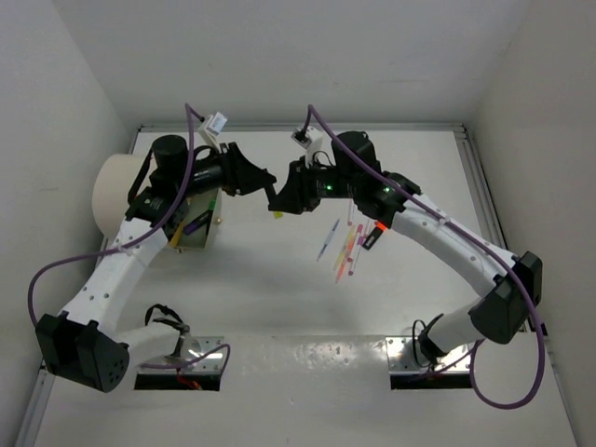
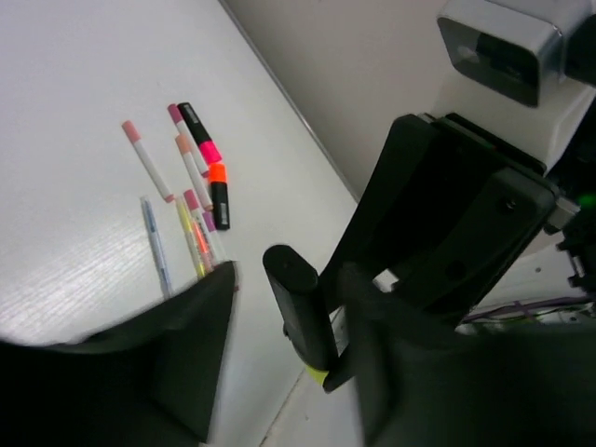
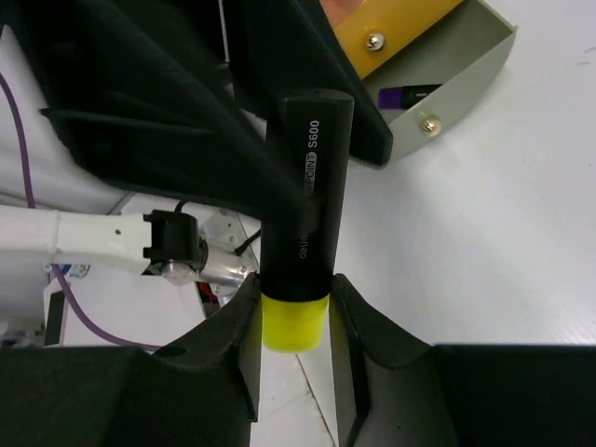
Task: Sort the stationery into containers
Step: Place the pen in the drawer.
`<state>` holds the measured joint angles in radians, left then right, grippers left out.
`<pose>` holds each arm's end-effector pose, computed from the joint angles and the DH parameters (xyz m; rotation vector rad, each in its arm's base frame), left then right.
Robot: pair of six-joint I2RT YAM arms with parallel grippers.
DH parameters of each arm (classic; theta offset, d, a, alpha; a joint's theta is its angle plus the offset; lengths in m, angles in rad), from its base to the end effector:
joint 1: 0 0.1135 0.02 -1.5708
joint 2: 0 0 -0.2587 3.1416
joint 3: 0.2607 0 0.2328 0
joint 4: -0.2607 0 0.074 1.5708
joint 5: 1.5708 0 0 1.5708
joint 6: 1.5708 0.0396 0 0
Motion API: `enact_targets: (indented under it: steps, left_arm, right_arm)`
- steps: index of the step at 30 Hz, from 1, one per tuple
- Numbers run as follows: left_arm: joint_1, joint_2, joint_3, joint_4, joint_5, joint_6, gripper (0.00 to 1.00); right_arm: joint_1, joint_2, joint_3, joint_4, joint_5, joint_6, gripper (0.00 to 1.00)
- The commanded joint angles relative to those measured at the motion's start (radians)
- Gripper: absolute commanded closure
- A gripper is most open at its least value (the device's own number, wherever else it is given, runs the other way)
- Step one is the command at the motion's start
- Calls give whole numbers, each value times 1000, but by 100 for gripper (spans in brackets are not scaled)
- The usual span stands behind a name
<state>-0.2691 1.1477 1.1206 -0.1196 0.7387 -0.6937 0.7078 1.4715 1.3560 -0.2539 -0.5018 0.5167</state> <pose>0.2266 -0.0902 0.3882 0.2057 1.8599 -1.3182 0.2354 0.2265 0.3654 -0.5646 2.0452 1.2612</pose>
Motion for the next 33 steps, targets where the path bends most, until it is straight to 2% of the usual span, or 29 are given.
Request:
enact_targets:
  steps: [1, 3, 4, 5, 6, 7, 8, 9, 12, 13, 16, 17, 19, 25, 31, 33]
  left_arm:
    - [-10, -9, -7, 34, 7, -1, 56]
    - [-5, -2, 4, 14, 13, 16, 71]
    - [-4, -2, 8, 3, 13, 25, 74]
    - [8, 1, 33, -35, 4, 63, 80]
    - [16, 3, 50, -69, -13, 92, 94]
    - [28, 3, 74, -109, -33, 123, 98]
    - [40, 12, 106, -208, -80, 199, 100]
    - [68, 23, 189, -271, -105, 256, 100]
    - [103, 105, 344, -542, -255, 497, 100]
    - [114, 148, 426, -655, -369, 581, 100]
    - [139, 220, 504, -765, -537, 676, 100]
    - [140, 237, 513, -820, -653, 689, 100]
    - [143, 279, 510, -870, -785, 741, 100]
    - [136, 322, 447, -867, -910, 777, 99]
    - [133, 357, 383, -841, -935, 775, 90]
    - [131, 363, 366, -825, -940, 769, 82]
  right_arm:
    - [24, 6, 60, 59, -11, -7, 100]
    - [21, 13, 72, 59, -3, -9, 100]
    - [22, 16, 74, 58, 2, -12, 100]
    - [19, 21, 77, 58, 5, -14, 93]
    - [16, 23, 78, 58, 0, -11, 80]
    - [10, 20, 78, 58, -1, -6, 60]
    - [-1, 7, 69, 58, -3, 2, 30]
    - [-31, -2, 63, 53, -15, 17, 25]
    - [-103, -45, 14, 25, -69, 54, 22]
    - [-158, -54, -23, 4, -81, 60, 22]
    - [-254, -85, -78, -82, -52, 63, 23]
    - [-292, -89, -115, -108, -41, 60, 24]
    - [-326, -94, -170, -160, -29, 46, 26]
    - [-441, -51, -284, -185, 11, 29, 28]
    - [-518, 2, -305, -214, 69, -36, 28]
    - [-537, 18, -310, -220, 108, -49, 28]
